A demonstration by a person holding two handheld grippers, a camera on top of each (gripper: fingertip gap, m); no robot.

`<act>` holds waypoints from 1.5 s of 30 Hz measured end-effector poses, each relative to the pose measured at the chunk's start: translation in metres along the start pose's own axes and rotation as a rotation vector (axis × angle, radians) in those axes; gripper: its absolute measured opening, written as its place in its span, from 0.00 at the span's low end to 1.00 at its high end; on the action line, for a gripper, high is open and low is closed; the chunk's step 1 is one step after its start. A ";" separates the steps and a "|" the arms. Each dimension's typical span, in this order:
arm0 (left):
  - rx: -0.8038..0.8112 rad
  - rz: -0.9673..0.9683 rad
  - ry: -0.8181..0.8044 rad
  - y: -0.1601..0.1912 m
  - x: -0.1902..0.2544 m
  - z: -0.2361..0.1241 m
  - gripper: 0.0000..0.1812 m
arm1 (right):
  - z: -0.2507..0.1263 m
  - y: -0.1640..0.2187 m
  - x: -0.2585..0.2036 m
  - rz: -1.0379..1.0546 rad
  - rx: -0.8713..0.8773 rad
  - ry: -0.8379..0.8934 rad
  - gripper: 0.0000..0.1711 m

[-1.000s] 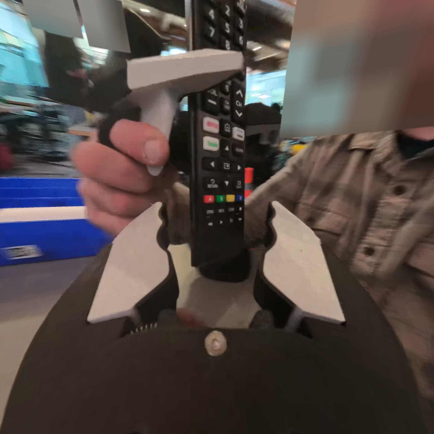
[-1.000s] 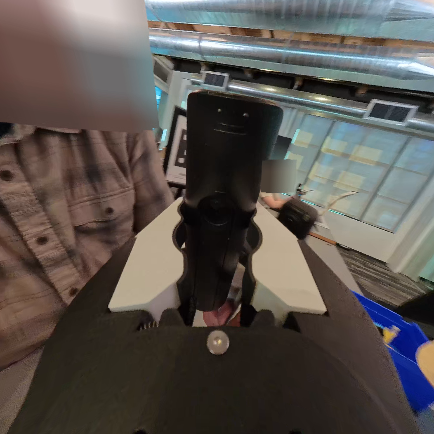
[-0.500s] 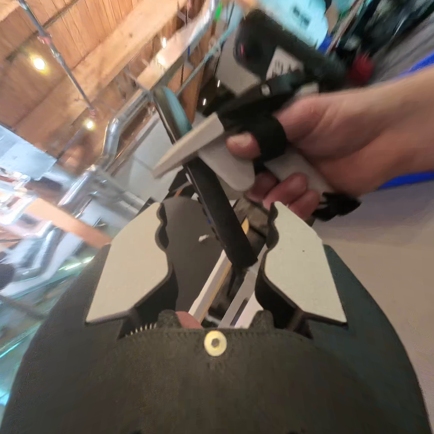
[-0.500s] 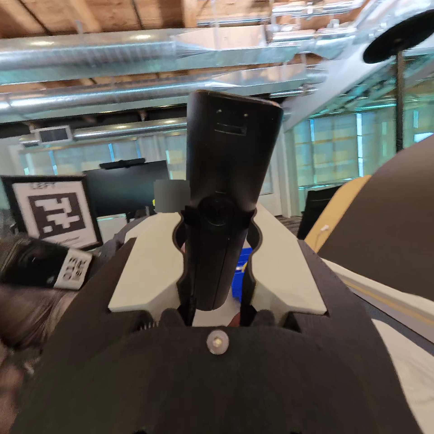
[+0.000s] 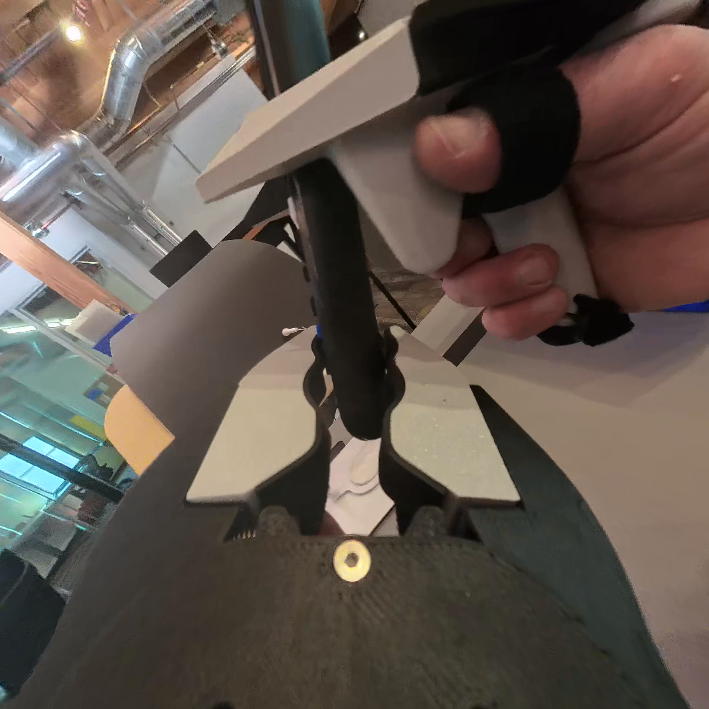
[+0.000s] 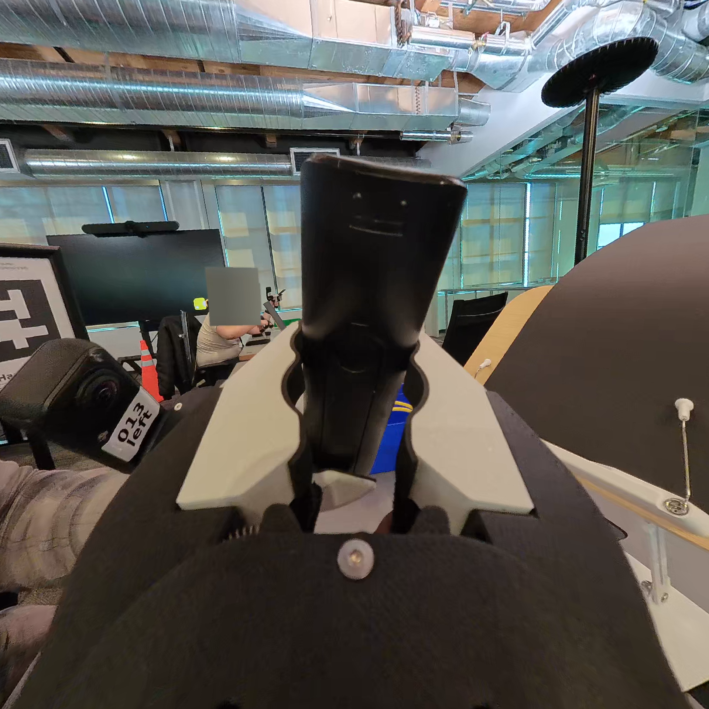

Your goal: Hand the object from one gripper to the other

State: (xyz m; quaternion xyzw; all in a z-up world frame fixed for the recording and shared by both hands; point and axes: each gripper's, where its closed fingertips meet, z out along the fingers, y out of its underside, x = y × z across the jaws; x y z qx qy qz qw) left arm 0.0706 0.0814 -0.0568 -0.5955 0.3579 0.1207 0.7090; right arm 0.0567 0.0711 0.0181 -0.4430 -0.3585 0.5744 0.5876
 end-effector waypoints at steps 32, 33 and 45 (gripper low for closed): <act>0.276 -0.679 0.567 -0.028 0.031 -0.014 0.22 | -0.032 -0.043 -0.017 -0.083 0.008 -0.107 0.14; 0.244 -0.600 0.442 -0.020 0.022 -0.007 0.30 | -0.032 -0.042 -0.010 -0.099 -0.001 -0.056 0.13; 0.018 0.101 -0.108 -0.015 0.006 0.013 0.38 | -0.014 -0.033 0.006 -0.005 0.032 0.129 0.13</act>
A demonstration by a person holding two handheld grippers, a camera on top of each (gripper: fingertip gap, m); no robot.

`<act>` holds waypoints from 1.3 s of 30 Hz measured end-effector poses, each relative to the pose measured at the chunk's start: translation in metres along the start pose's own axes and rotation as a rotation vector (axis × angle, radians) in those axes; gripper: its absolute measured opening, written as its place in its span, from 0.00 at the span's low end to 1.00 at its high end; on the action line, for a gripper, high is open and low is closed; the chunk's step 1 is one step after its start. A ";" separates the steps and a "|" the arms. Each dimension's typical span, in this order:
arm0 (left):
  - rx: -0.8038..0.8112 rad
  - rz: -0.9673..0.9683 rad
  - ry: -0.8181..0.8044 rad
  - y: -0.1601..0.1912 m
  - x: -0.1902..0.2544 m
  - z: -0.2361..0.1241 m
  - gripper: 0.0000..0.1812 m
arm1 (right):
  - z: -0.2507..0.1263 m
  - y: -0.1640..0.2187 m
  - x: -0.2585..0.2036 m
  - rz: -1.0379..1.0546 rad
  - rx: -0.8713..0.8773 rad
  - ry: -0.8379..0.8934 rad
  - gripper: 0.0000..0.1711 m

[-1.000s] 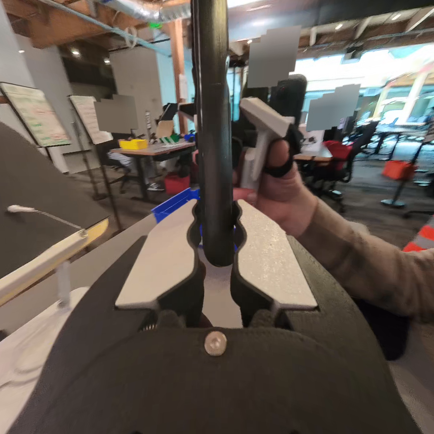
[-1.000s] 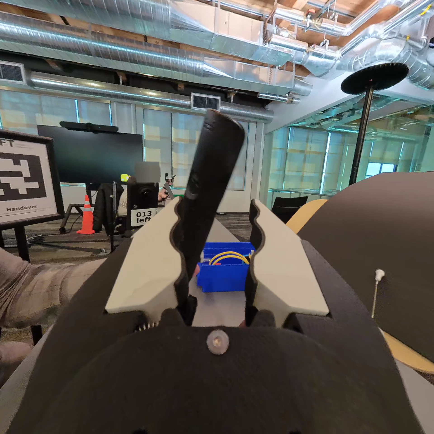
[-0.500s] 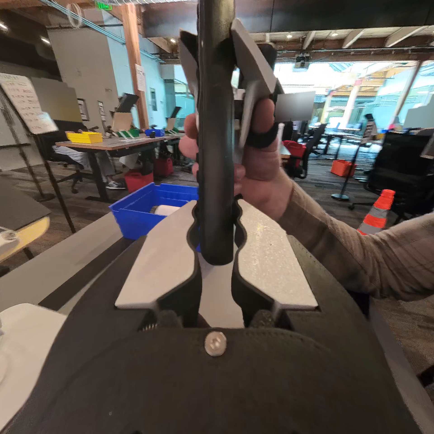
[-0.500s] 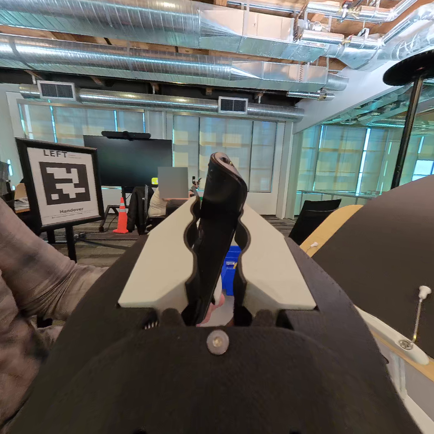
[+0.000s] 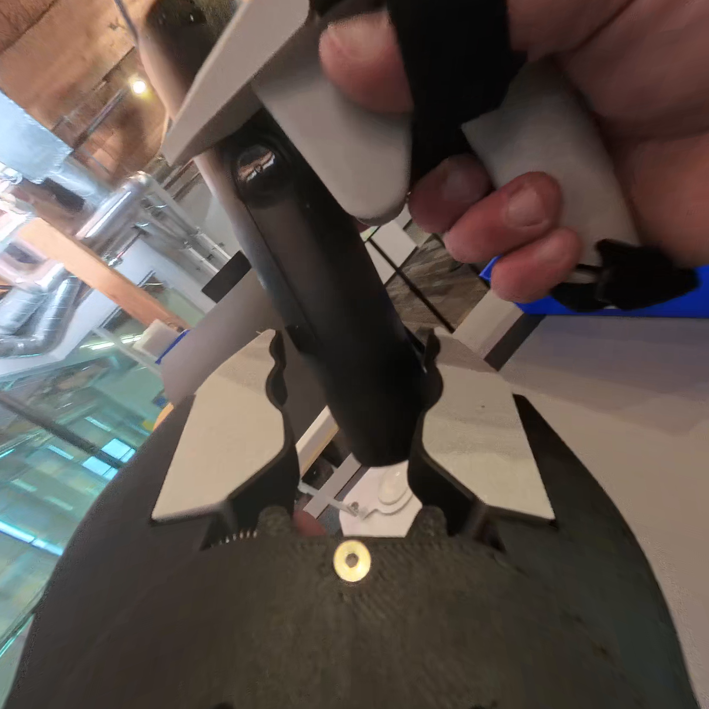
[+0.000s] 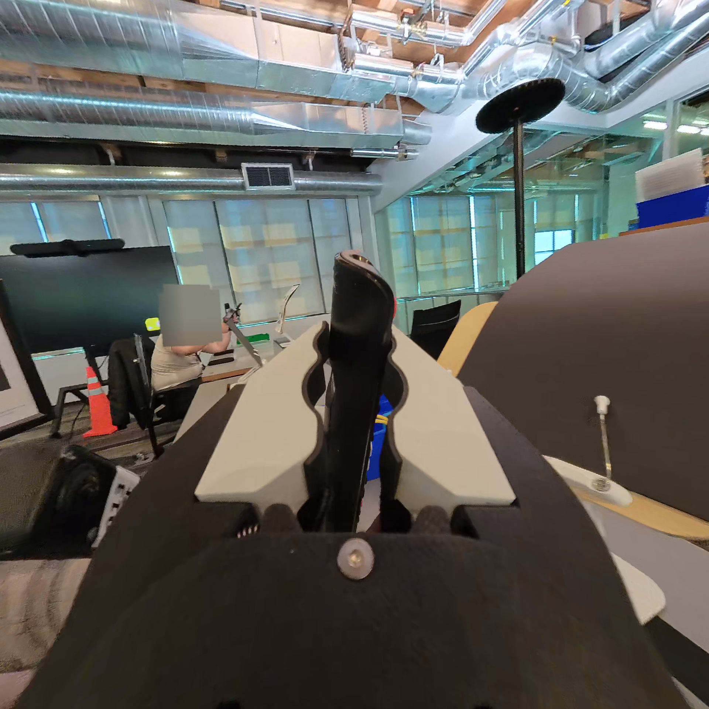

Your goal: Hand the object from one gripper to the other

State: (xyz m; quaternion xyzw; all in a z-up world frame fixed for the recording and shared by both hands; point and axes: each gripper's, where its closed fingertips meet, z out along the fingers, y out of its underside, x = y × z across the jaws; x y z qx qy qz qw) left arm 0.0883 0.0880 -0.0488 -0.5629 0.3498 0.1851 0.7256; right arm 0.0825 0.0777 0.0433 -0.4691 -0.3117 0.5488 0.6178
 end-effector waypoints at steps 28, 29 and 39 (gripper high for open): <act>-0.046 0.115 0.051 0.018 -0.033 -0.017 0.30 | -0.036 -0.017 -0.024 -1.045 -0.311 0.135 0.37; -0.060 0.156 0.097 0.019 -0.032 -0.018 0.30 | -0.039 -0.012 -0.022 -1.186 -0.364 0.155 0.36; -0.474 -0.067 0.828 0.048 -0.025 -0.054 0.29 | -0.008 0.063 -0.013 -1.743 -0.628 0.156 0.40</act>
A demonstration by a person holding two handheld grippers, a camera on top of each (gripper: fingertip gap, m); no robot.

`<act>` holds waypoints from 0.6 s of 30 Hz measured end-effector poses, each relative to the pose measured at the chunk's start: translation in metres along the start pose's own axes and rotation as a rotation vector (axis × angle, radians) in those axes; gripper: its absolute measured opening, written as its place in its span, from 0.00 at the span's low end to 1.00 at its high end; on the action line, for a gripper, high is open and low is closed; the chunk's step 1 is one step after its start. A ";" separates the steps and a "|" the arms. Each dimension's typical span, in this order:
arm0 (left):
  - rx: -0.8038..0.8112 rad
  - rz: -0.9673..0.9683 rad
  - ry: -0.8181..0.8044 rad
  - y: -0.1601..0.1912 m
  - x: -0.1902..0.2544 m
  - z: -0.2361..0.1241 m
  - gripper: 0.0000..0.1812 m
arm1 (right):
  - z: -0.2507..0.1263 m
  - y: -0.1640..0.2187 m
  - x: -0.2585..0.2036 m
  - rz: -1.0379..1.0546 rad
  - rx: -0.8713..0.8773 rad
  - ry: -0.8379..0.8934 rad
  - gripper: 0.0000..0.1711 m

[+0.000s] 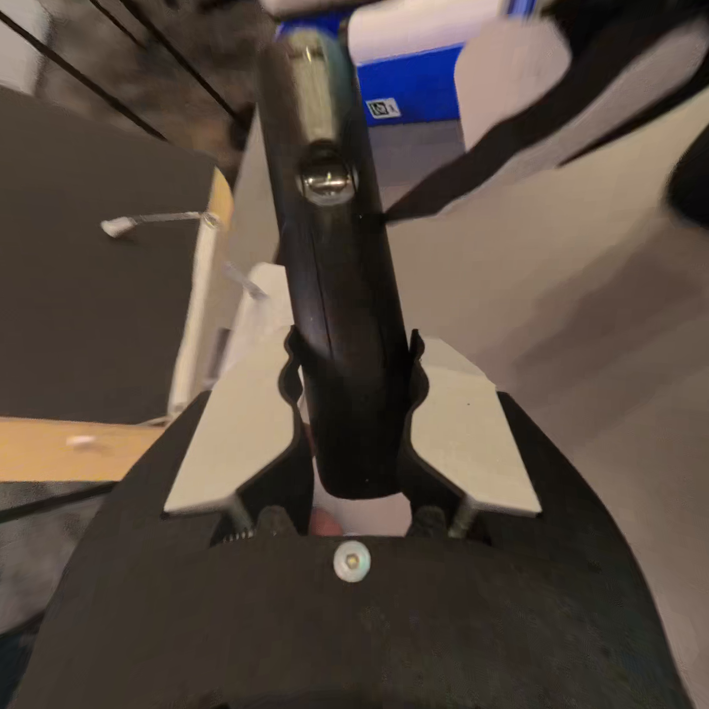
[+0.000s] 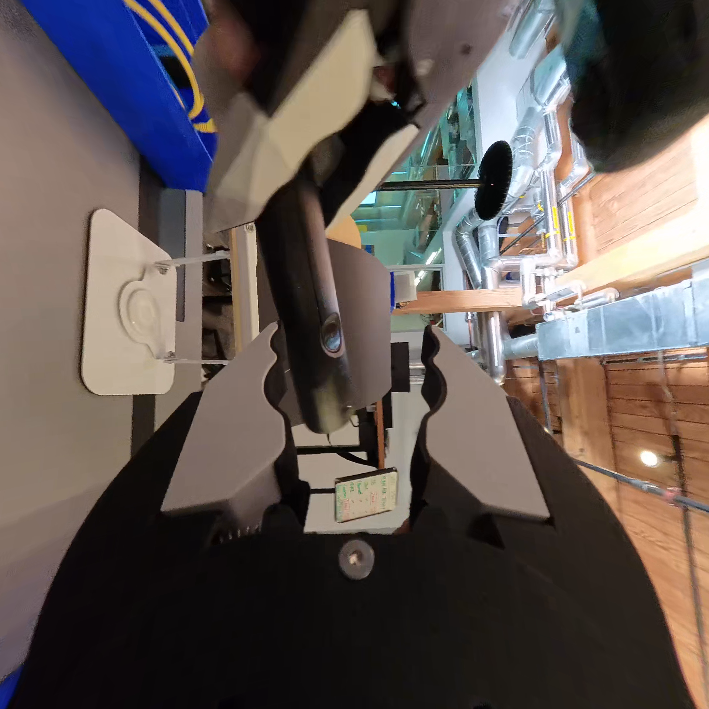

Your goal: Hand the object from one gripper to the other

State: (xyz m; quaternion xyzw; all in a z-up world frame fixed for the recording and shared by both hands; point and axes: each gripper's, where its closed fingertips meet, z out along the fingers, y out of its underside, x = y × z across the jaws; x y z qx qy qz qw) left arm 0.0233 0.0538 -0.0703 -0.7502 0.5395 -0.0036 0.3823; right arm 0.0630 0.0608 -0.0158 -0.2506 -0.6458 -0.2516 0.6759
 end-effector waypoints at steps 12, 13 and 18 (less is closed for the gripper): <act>-0.024 -0.256 0.416 0.011 0.031 -0.013 0.29 | 0.045 -0.004 -0.026 -0.100 -0.081 0.211 0.20; -0.038 -0.251 0.420 0.012 0.035 -0.010 0.30 | 0.046 -0.004 -0.028 -0.086 -0.086 0.222 0.14; -0.037 -0.168 0.376 0.016 0.034 0.000 0.30 | 0.050 0.002 -0.047 0.047 -0.063 0.082 0.12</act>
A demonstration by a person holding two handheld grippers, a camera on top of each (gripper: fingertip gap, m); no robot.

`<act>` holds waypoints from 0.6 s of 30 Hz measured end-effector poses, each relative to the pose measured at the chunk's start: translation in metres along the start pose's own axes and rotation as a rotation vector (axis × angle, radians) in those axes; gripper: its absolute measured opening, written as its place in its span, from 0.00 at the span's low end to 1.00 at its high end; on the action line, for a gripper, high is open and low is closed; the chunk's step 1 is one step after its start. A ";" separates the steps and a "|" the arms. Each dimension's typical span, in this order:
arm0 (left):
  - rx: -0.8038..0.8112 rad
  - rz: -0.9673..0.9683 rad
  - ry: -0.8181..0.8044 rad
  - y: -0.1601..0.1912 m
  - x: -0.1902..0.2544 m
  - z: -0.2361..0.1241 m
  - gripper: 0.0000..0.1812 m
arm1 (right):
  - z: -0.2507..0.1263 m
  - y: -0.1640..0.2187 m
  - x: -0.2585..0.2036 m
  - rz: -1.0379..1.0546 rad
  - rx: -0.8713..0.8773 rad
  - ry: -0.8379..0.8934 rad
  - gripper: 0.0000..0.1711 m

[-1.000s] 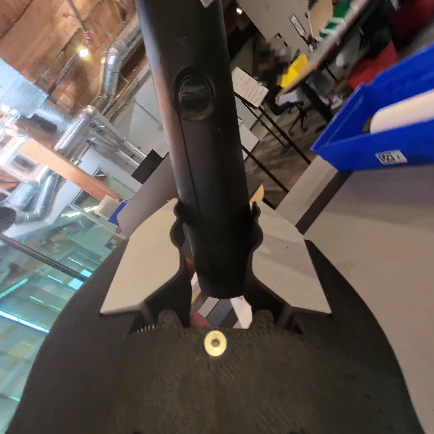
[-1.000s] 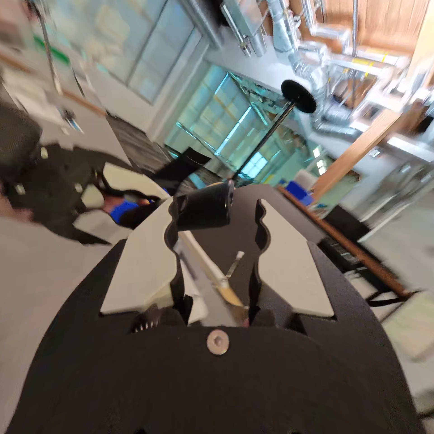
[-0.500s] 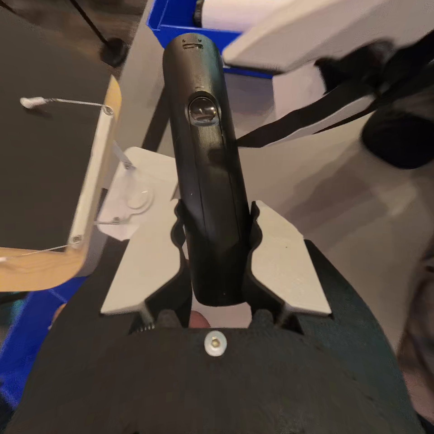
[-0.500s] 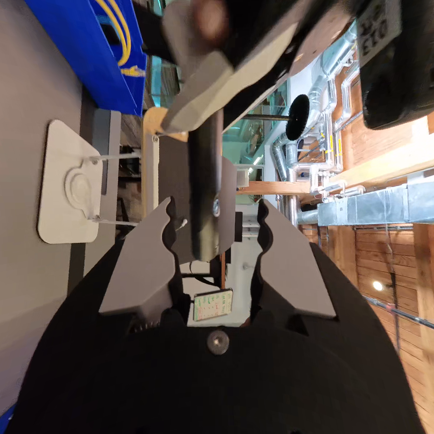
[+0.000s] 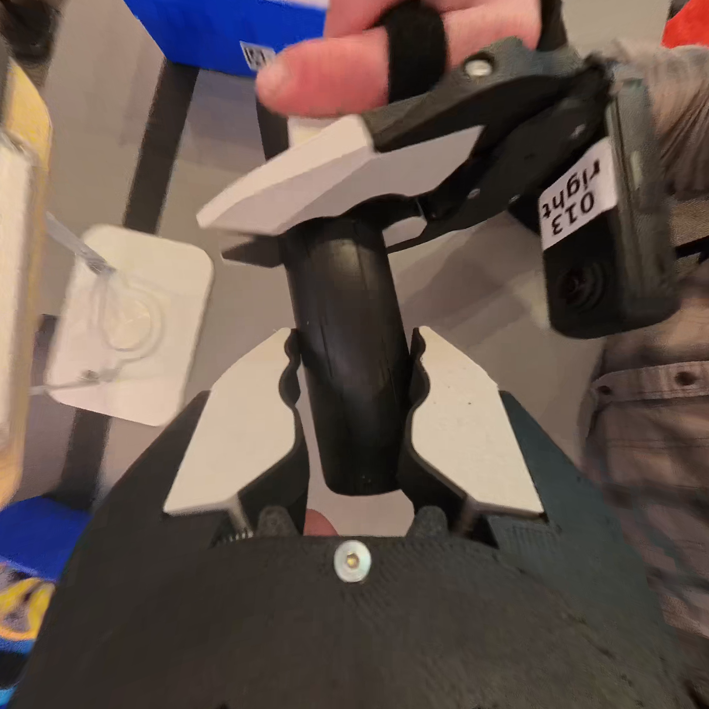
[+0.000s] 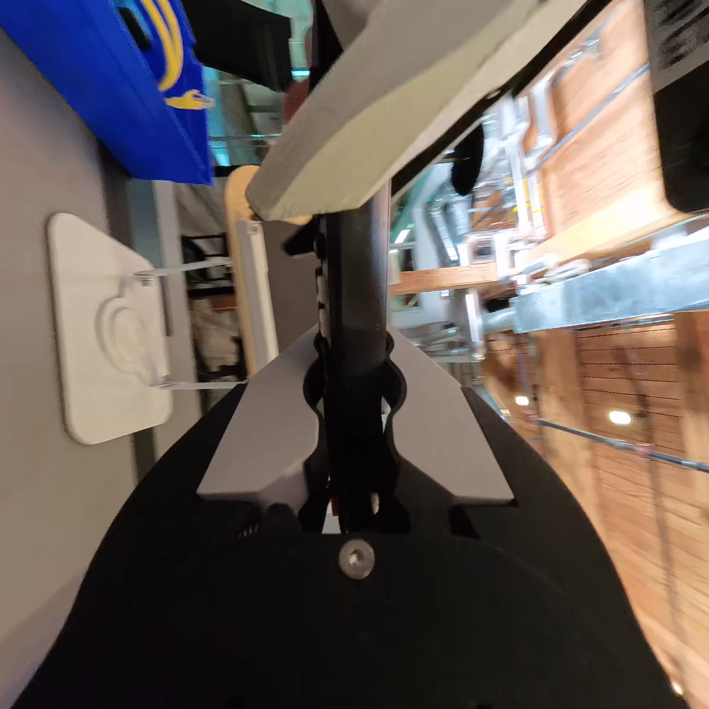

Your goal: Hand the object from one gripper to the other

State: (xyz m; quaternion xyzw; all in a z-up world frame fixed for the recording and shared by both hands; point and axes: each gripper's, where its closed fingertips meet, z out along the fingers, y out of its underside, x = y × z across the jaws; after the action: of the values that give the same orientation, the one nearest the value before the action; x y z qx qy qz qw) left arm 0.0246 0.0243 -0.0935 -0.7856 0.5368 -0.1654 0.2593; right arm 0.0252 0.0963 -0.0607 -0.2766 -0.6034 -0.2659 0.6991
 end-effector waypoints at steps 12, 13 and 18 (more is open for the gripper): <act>-0.327 1.086 -0.859 -0.018 -0.029 -0.014 0.54 | -0.040 0.003 -0.068 0.806 0.085 -0.865 0.11; -0.351 1.173 -0.943 -0.022 -0.032 -0.015 0.53 | -0.046 -0.001 -0.071 0.867 0.112 -0.928 0.11; -0.338 1.451 -1.129 -0.033 -0.032 -0.003 0.50 | -0.068 -0.013 -0.098 1.005 0.160 -1.195 0.11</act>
State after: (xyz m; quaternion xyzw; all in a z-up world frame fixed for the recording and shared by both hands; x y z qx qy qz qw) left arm 0.0363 0.0625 -0.0706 -0.2496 0.7076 0.5234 0.4039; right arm 0.0506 0.0431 -0.1647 -0.5613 -0.6971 0.3205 0.3103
